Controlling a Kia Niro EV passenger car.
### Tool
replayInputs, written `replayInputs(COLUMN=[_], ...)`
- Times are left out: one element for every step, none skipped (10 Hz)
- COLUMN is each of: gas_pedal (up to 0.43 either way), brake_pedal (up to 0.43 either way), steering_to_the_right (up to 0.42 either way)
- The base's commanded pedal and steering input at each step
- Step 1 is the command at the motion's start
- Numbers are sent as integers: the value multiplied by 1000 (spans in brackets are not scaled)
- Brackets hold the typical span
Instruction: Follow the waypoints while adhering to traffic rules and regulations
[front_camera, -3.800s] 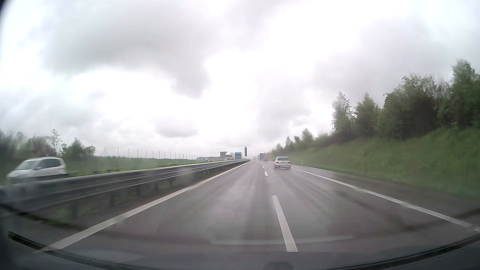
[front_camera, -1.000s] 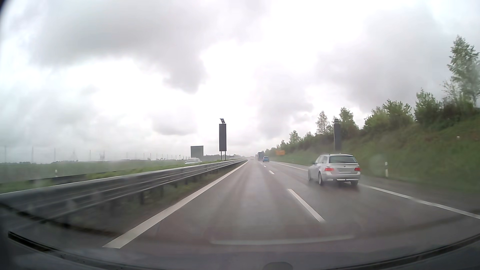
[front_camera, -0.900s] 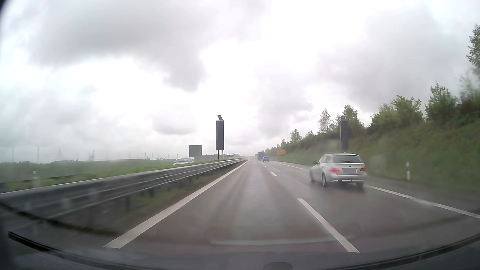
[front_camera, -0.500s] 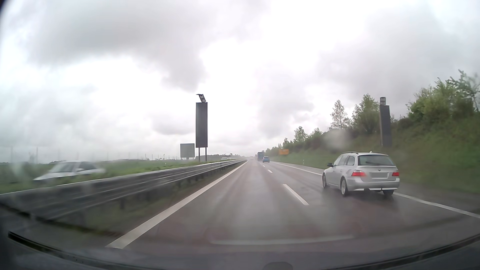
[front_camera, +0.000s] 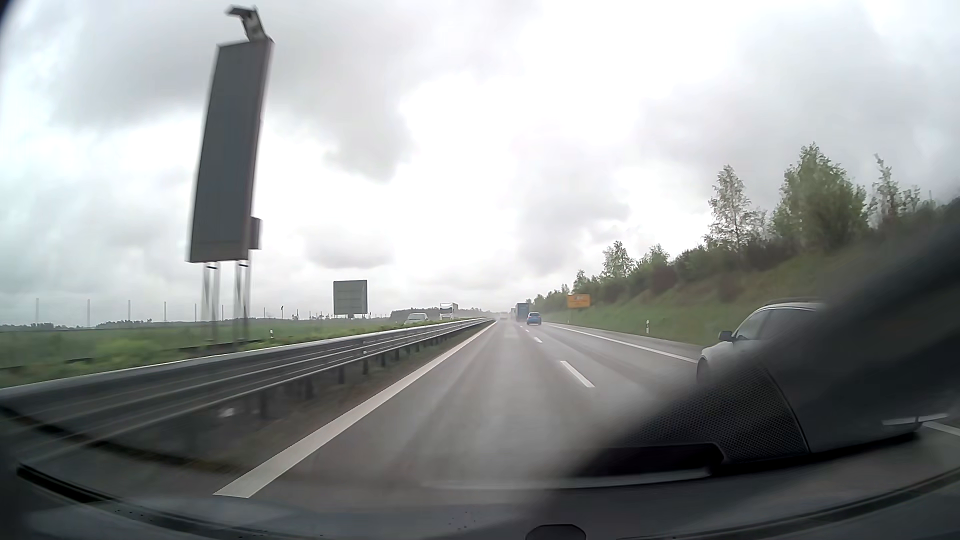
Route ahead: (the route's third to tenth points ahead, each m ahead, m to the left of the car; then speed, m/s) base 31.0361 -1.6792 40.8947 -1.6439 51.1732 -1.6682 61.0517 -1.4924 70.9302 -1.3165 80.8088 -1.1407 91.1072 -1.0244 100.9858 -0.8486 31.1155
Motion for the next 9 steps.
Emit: replayInputs(gas_pedal=[311,311,311,311,311,311,311,311,311], brake_pedal=[0,0,0,0,0,0,0,0,0], steering_to_the_right=[-3,-3,-3,-3,-3,-3,-3,-3,-3])
